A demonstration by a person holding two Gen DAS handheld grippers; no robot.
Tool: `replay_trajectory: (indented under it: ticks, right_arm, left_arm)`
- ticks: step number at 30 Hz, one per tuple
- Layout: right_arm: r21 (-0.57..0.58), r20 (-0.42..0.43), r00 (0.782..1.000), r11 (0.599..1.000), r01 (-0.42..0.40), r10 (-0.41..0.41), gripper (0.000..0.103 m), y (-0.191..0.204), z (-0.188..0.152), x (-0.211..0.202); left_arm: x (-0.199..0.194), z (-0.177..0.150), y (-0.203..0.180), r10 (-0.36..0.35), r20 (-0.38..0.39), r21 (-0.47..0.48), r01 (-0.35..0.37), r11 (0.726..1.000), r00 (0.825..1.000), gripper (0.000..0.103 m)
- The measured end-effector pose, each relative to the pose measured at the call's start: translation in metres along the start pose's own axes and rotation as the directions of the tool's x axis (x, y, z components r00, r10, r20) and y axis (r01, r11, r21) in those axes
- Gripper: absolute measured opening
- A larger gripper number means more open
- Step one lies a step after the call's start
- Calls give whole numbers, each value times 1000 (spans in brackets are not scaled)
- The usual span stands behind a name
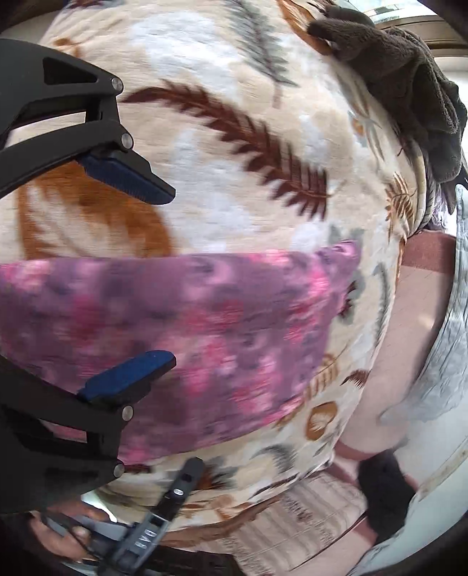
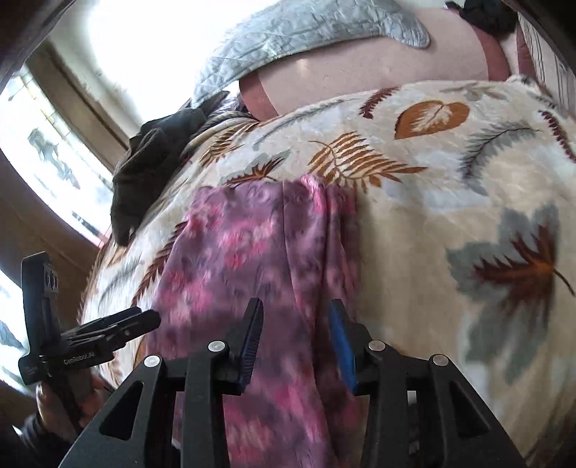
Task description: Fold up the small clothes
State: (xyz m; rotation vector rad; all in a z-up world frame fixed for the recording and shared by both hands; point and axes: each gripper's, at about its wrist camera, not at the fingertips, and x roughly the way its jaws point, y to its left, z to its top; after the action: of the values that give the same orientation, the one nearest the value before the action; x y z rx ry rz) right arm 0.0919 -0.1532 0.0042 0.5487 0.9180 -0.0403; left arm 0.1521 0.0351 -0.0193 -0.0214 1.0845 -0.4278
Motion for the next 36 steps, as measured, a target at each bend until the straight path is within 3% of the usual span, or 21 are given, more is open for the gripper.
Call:
replay_trajectory:
  ticks: [2, 3, 5, 7, 9, 12, 15, 21, 23, 25, 29, 33, 36]
  right_arm:
    - [6, -30, 998, 999, 53, -53, 33, -1, 6, 22]
    - [1, -58, 994, 996, 88, -88, 20, -3, 7, 36]
    - [22, -48, 995, 996, 88, -87, 20, -3, 8, 37]
    - [32, 2, 998, 997, 67, -67, 25, -1, 18, 29]
    - [32, 54, 998, 999, 40, -42, 25, 1, 28, 23]
    - [39, 25, 999, 999, 26, -27, 25, 0, 42, 41]
    - [-9, -46, 991, 992, 125, -125, 24, -5, 43, 76]
    - [-11, -64, 992, 994, 112, -112, 25, -10, 47, 73]
    - [-54, -80, 989, 991, 120, -124, 29, -8, 41, 67]
    - [-98, -104, 973, 975, 197, -207, 69, -8, 31, 62]
    - [-91, -110, 973, 977, 194, -204, 73, -26, 5, 38]
    - [-92, -151, 951, 962, 256, -268, 75, -44, -17, 22]
    - [-229, -178, 899, 906, 357, -399, 75, -37, -32, 15]
  left_arm:
    - [16, 14, 3, 14, -16, -23, -14, 1000, 1000, 84]
    - [29, 18, 6, 34, -40, -32, -35, 999, 999, 84]
    - [44, 21, 12, 16, -98, -70, -23, 997, 995, 85]
    - [38, 22, 17, -16, -67, -124, 8, 992, 998, 85]
    - [34, 29, 12, 7, -20, -92, -8, 996, 1000, 85]
    - [47, 36, 3, 54, -29, -33, -55, 998, 998, 86]
    - [60, 36, 6, 27, -43, -78, -31, 996, 999, 90]
    - [56, 33, 5, 34, -28, -86, -37, 996, 999, 90]
    - [52, 28, 7, 34, -30, -95, -37, 995, 999, 90]
    - [49, 24, 7, 38, -35, -97, -41, 994, 999, 90]
    - [39, 11, 6, 37, -46, -95, -42, 995, 998, 90]
    - [25, -5, 6, 48, -49, -84, -52, 995, 998, 90]
    - [12, -18, 7, 52, -42, -61, -55, 997, 998, 90]
